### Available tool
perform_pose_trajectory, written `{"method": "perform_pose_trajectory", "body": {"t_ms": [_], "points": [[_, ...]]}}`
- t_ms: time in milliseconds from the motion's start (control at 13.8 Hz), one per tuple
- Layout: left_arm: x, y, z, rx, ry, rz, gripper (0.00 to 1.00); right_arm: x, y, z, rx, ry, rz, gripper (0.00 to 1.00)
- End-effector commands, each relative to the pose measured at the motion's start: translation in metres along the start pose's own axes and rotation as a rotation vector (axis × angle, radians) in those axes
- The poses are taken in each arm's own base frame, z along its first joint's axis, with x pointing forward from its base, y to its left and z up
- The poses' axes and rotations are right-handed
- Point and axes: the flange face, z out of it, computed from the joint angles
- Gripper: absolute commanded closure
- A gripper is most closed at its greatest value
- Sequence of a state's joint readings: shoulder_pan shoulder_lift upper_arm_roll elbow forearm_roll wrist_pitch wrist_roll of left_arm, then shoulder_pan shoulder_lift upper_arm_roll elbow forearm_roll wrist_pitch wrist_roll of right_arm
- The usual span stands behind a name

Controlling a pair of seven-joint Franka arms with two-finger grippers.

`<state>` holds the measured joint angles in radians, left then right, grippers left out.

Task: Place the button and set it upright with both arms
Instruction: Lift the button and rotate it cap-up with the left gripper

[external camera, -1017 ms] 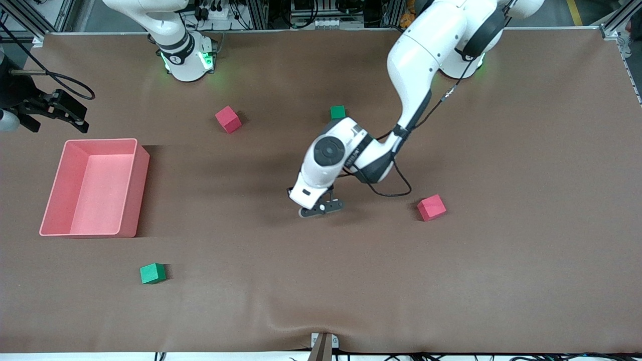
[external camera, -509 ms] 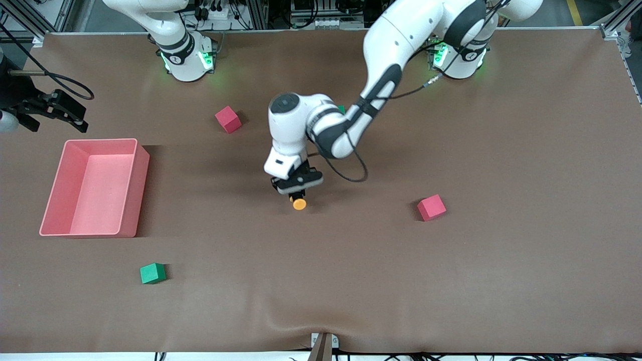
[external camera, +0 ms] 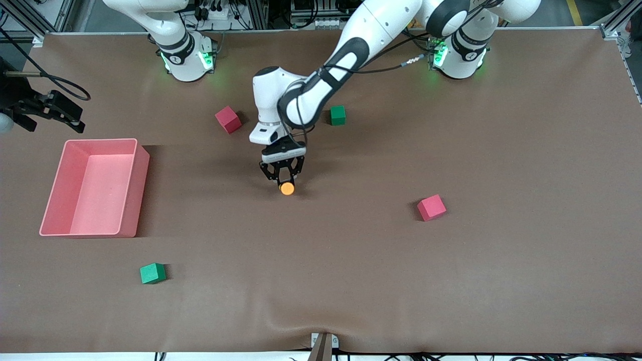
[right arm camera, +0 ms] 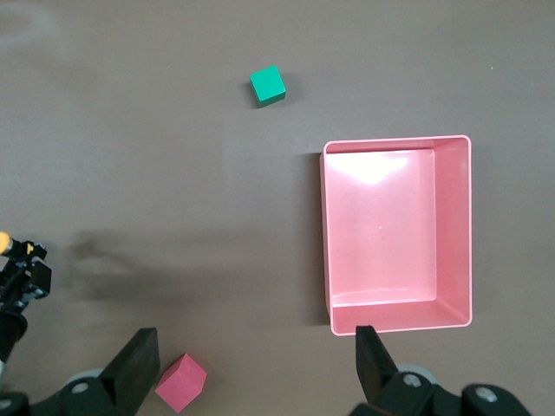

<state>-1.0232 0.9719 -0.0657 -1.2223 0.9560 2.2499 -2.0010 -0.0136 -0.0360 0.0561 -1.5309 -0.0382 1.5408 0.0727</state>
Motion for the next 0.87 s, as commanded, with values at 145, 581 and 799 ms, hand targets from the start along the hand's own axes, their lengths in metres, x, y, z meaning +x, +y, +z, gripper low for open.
{"method": "perform_pose_trajectory", "body": {"t_ms": [145, 581, 799], "points": [[-0.043, -0.021, 0.021, 0.057, 0.235, 0.069, 1.00, 0.002, 0.002, -0.003, 0.016, -0.004, 0.005, 0.00], [-0.080, -0.037, 0.048, 0.025, 0.344, 0.073, 1.00, 0.003, 0.001, -0.003, 0.017, 0.005, 0.003, 0.00], [-0.091, -0.043, 0.062, -0.026, 0.403, 0.085, 1.00, 0.003, -0.001, -0.003, 0.017, 0.005, -0.001, 0.00]]}}
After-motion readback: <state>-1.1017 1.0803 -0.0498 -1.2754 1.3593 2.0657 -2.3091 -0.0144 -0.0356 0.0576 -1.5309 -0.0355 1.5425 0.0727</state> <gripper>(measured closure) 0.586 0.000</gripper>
